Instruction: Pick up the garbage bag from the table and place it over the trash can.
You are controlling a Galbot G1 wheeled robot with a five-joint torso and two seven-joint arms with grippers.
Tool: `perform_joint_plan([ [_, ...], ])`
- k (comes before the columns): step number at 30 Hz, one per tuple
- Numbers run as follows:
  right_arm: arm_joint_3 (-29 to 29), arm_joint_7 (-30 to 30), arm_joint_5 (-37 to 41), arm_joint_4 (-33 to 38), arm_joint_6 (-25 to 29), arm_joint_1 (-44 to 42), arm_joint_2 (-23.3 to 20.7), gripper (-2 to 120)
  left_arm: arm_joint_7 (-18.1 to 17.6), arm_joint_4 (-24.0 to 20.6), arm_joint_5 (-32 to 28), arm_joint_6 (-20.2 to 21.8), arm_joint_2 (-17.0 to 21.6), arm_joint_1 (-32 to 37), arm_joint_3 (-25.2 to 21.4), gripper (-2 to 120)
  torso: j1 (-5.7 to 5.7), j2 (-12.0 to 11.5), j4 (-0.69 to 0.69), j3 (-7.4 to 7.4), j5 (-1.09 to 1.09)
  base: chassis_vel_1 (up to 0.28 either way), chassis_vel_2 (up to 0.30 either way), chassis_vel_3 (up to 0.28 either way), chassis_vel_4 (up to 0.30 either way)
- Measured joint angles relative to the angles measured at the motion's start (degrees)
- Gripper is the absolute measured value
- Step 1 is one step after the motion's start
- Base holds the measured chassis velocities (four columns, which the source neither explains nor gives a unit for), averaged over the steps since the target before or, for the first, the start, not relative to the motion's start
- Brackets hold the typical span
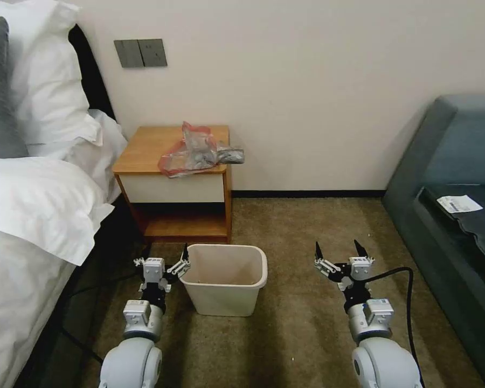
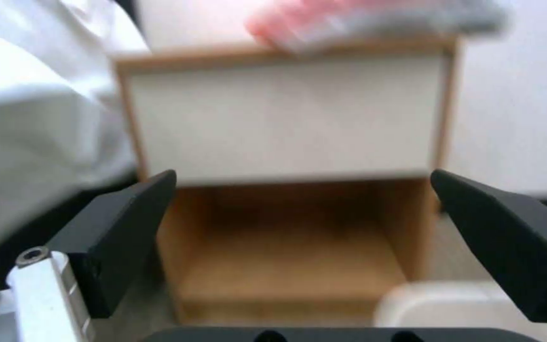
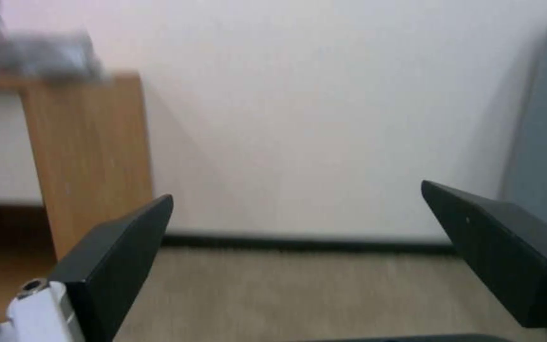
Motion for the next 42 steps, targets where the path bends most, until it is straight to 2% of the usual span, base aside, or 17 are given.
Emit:
perform_joint_plan([
  [2,-0.31,0.3,0.54,-0.83,4.57,1.26,-1.39,100,1.26,0.36,-4.36,-2.66,1.75,-1.19,-4.03,100,0.0,0.0,0.01,0.0,-0.01,0.0,0.0,0.0,0.0],
  [3,-0.31,0.3,0.54,-0.83,4.57,1.26,-1.39,100,1.26,0.36,-4.36,-2.66,1.75,-1.19,-4.03,100,0.0,0.0,0.01,0.0,-0.01,0.0,0.0,0.0,0.0],
  [7,-1.43,0.82,1.97,-2.08,12.62,3.52,-3.94,100,3.78,1.1,-12.9,-7.9,5.24,-3.49,-11.92,100,0.0,0.0,0.0,0.0,-0.01,0.0,0.0,0.0,0.0],
  [11,-2.36,0.31,2.86,-1.93,14.24,4.34,-4.59,100,4.77,1.39,-16.26,-9.96,6.58,-4.44,-14.97,100,0.0,0.0,0.02,0.0,0.0,0.0,0.0,0.0,0.0],
  [17,-3.09,-1.84,3.86,-1.22,16.73,4.9,-4.45,100,4.93,1.41,-16.53,-10.06,6.66,-4.5,-15.12,100,0.0,0.0,0.0,0.0,-0.01,0.0,0.0,0.0,0.0],
  [20,-3.92,-2.56,5.04,-0.41,17.03,5.03,-4.62,100,6.56,1.04,-18.46,-10.02,6.77,-4.07,-14.47,100,0.0,0.0,0.01,0.0,0.0,0.0,0.0,0.0,0.0],
  [24,-5.97,-6.21,8.69,0.17,17.19,6.99,-6.64,100,15.41,-2.27,-26.99,-8.53,6.86,-0.95,-8.55,100,0.0,0.0,-0.01,0.0,0.01,0.0,0.0,0.0,0.0],
  [29,-7.94,-9.59,8.21,-1.65,17.08,10.03,-9.46,100,16.61,-2.69,-28.22,-8.25,6.87,-0.48,-7.72,100,0.0,0.0,0.0,0.0,0.0,0.0,0.0,0.0,0.0],
  [32,-11.31,-7.44,5.54,-4.35,15.75,14.39,-12.69,100,20.25,-2.83,-28.43,-9.85,7.21,-0.29,-6.12,100,0.0,0.0,-0.01,0.0,0.0,0.0,0.0,0.0,0.0],
  [34,-12.7,-6.75,4.55,-5.81,15.42,16.47,-14.16,100,20.19,-2.84,-27.72,-10.58,7.09,-0.32,-5.88,100,0.0,0.0,0.0,0.0,0.01,0.0,0.0,0.0,0.0],
  [36,-15.61,-6.68,3.09,-8.71,14.54,21.02,-17.25,100,18.11,-2.84,-25.4,-11.2,6.35,-0.33,-5.83,100,0.0,0.0,0.0,0.0,-0.01,0.0,0.0,0.0,0.0],
  [37,-15.61,-6.68,3.09,-8.71,14.54,21.02,-17.25,100,18.11,-2.84,-25.4,-11.2,6.35,-0.33,-5.83,100,0.0,0.0,0.0,0.0,-0.01,0.0,0.0,0.0,0.0],
  [40,-21.22,-5.58,2.54,-13.15,12.83,28.1,-21.39,100,13.22,-2.5,-21.84,-11.66,5.29,-0.43,-5.88,99,0.0,0.0,0.0,0.01,0.0,0.0,0.0,0.0,0.0],
  [42,-23.06,-5.03,2.54,-14.53,12.42,30.31,-22.53,100,12.48,-2.25,-21.28,-11.87,5.14,-0.64,-5.9,99,0.0,0.0,0.01,0.01,0.0,0.0,0.0,0.0,0.0],
])
